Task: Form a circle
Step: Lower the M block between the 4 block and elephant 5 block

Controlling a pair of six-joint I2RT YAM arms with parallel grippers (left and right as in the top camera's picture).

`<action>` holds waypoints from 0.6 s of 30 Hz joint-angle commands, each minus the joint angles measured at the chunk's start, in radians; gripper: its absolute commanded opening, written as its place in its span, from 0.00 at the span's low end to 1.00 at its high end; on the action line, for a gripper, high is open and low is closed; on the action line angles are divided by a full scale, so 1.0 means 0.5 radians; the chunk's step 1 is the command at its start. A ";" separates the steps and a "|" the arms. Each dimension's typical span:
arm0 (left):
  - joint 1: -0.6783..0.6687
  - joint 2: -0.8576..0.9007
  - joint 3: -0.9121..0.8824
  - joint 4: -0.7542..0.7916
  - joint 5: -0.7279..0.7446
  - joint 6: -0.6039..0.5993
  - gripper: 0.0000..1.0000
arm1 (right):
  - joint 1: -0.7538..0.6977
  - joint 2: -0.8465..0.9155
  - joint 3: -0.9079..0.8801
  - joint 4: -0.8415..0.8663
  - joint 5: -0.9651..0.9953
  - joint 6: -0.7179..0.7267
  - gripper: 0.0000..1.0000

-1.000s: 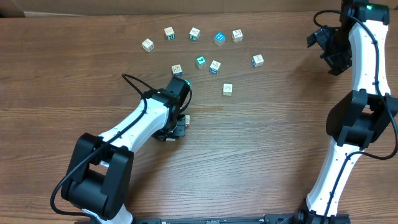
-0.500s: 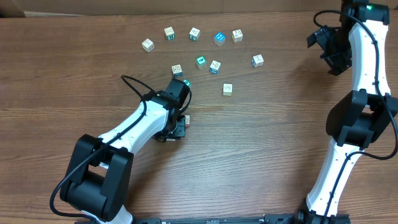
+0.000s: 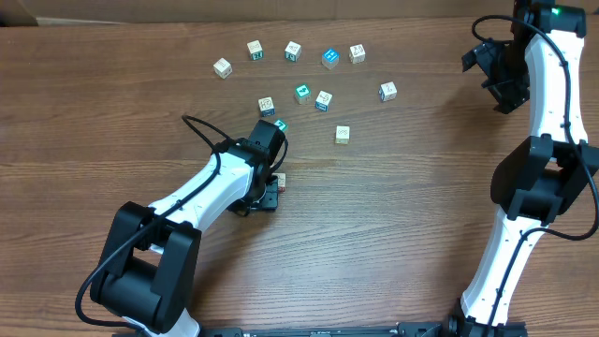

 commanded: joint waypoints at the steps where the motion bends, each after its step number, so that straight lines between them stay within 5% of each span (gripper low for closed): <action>1: -0.005 -0.010 -0.025 -0.029 0.064 -0.017 0.45 | -0.004 -0.054 0.034 0.002 0.004 -0.006 1.00; 10: -0.005 -0.009 -0.027 -0.034 0.064 -0.011 0.32 | -0.004 -0.054 0.034 0.002 0.004 -0.006 1.00; 18: -0.005 -0.009 -0.027 0.047 0.055 0.005 0.30 | -0.004 -0.054 0.034 0.002 0.004 -0.006 1.00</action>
